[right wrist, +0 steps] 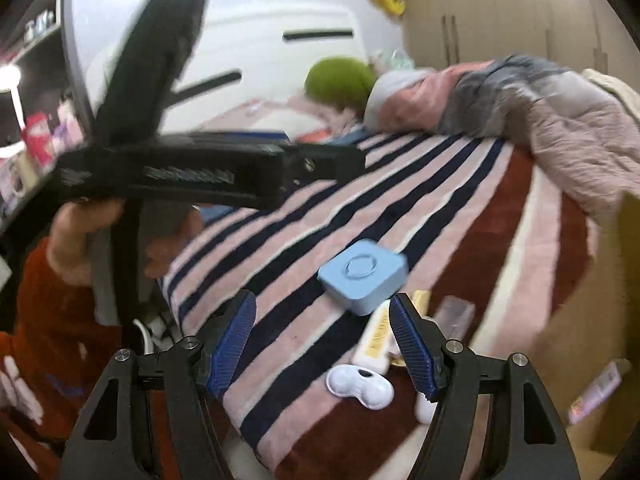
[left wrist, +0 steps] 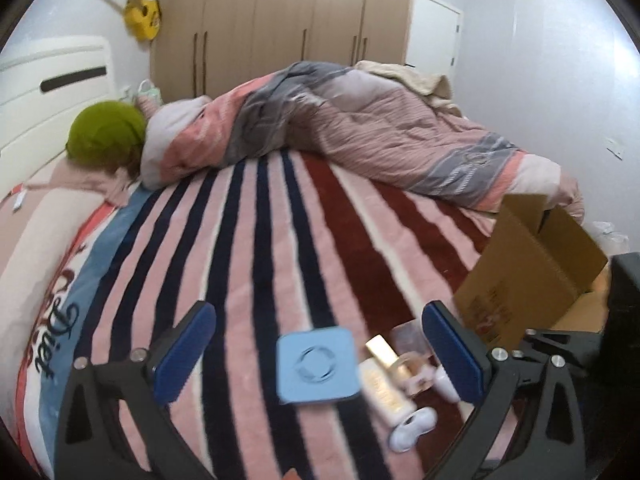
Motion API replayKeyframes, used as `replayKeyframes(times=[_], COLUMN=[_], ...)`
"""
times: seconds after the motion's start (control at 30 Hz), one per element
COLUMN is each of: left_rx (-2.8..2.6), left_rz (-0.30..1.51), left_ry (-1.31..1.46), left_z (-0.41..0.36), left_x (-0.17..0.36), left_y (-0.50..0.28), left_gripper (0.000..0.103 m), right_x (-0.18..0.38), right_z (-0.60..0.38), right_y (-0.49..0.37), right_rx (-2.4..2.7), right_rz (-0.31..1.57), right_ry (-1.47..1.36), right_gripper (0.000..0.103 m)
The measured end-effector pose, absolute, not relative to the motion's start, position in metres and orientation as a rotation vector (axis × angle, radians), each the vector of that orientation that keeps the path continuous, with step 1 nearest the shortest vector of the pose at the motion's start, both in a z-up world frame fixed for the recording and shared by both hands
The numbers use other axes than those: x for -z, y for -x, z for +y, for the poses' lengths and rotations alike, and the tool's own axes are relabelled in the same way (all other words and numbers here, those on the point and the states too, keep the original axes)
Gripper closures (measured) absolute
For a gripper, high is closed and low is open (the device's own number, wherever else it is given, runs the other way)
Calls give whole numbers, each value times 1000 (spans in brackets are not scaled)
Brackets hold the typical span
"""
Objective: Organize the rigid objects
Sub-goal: 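Grasp the light-blue speaker with the left gripper and drop it into the cardboard box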
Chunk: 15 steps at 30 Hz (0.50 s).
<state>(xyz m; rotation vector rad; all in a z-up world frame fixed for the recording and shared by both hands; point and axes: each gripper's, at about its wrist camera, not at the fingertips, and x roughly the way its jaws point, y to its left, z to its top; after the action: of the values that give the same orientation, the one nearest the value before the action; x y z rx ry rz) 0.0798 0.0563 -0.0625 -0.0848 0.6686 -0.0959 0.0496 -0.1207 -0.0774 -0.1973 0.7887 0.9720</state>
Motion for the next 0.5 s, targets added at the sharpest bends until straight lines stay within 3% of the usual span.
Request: replayKeyframes(times=[0.17, 0.33, 0.5], left_rx=[85, 78, 80], left_rz=[694, 707, 755], left_ry=[120, 128, 129], left_z=[86, 103, 108], left_x=[81, 95, 107], left_y=[-72, -65, -72], left_gripper=[0, 0, 0], right_x=[120, 144, 162], right_z=[-78, -56, -33], right_y=[-80, -120, -138], right_rx=[-970, -919, -952], right_rz=[838, 853, 890], right_ry=[298, 370, 430], right_gripper=[36, 16, 15])
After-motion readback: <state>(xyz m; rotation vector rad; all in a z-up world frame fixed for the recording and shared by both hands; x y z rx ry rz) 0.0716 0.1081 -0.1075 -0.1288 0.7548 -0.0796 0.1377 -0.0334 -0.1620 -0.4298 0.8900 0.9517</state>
